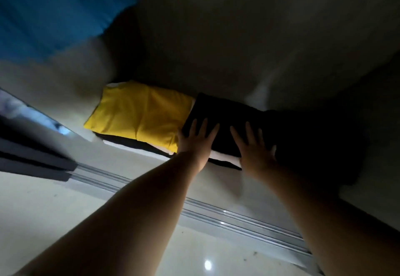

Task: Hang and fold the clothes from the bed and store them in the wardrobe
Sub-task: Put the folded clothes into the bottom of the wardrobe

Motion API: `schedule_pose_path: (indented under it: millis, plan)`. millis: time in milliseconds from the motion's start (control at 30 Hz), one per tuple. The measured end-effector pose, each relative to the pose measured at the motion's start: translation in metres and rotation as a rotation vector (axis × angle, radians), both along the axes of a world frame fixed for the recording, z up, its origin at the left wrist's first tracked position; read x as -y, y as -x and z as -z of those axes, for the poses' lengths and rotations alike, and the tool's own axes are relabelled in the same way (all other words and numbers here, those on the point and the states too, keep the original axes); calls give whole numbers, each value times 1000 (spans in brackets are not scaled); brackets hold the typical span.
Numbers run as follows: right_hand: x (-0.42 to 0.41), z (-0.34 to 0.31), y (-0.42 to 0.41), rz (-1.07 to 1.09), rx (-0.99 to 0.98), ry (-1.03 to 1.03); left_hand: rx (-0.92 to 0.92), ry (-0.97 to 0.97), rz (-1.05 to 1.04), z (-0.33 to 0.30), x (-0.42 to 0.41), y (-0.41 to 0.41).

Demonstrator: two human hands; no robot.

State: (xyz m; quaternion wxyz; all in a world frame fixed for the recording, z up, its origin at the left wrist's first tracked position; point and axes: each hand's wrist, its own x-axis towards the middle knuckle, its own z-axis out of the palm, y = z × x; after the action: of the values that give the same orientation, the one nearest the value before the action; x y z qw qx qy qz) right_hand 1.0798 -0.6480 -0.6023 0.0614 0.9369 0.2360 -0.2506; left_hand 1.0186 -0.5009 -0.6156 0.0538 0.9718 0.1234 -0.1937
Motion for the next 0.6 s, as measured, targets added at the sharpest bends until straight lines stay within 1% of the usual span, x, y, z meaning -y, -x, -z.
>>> schedule_pose_path:
  millis: [67,167,233,367,467,533,600]
  plan:
    - [5,35,-3,27,-92,-16,-59,62,-38,33,2,-2]
    - [5,43,-10,12,-148,-11,-101,81,-39,40,-3,-4]
    - [4,28,-16,-17,-174,41,-126,95,-28,25,-9,-7]
    - [-1,-13,-12,-48,-89,47,-54,109,16,-18,-11,4]
    - [-11,-34,32,-165,-41,24,-84,92,20,-42,-11,42]
    - [-10,-43,61,-200,-60,13,-97,64,10,-51,-6,67]
    - [-5,-69,98,-268,-106,42,-153,67,-21,-76,5,108]
